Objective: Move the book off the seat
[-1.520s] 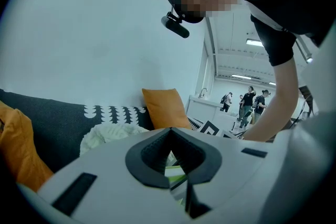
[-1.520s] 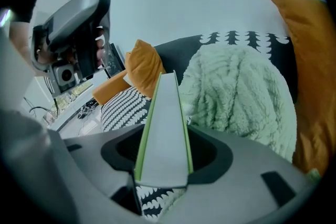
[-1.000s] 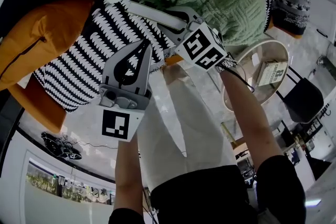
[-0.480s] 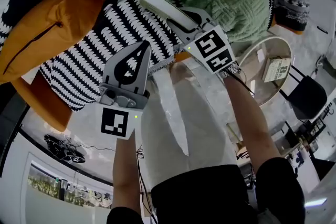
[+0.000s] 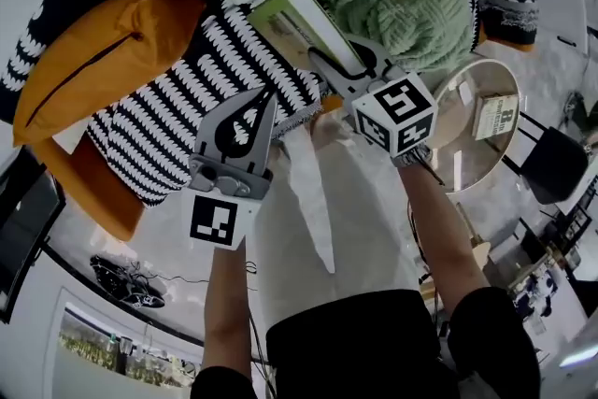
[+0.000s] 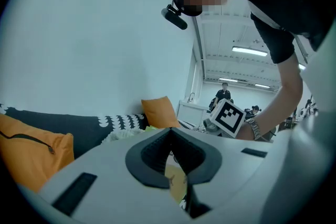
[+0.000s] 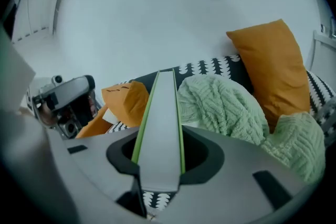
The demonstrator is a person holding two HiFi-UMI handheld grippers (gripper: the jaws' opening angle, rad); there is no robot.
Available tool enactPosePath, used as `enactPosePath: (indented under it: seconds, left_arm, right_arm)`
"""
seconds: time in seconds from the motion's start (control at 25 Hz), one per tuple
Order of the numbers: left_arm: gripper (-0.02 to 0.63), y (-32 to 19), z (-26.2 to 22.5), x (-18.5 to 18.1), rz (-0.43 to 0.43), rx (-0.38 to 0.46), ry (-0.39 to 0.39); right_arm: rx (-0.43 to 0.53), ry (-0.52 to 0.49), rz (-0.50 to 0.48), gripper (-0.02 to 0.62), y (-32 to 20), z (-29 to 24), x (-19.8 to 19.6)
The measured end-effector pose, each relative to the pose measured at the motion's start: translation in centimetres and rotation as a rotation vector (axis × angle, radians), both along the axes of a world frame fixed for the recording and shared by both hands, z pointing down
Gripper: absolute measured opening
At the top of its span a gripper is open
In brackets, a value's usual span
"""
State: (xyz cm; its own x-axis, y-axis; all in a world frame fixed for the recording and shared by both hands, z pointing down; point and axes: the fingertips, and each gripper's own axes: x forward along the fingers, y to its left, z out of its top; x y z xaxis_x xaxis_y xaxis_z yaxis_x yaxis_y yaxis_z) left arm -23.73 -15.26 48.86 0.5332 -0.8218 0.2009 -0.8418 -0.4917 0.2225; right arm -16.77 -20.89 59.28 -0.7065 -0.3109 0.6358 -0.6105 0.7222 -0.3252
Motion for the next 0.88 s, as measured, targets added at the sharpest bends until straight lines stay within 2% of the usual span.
enactPosePath:
  seconds: [0.24, 0.52, 0.88]
  left_arm:
    - [0.009, 2.1, -1.5, -1.4, 0.016, -0.004, -0.001]
    - [0.009, 3.7, -4.5, -3.1, 0.018, 0.02, 0.007]
    - [0.008, 5.1, -11.8, -3.9, 0.041, 0.073, 0.013]
  right_arm:
    - [-0.05, -0.086, 0.118, 0.149, 2.6, -3.1, -0.1]
    - [-0.013, -0.105, 0.184, 0.149, 5.2, -7.5, -0.7]
    - [0.046, -0.156, 0.22, 0.149, 7.4, -16.3, -1.2]
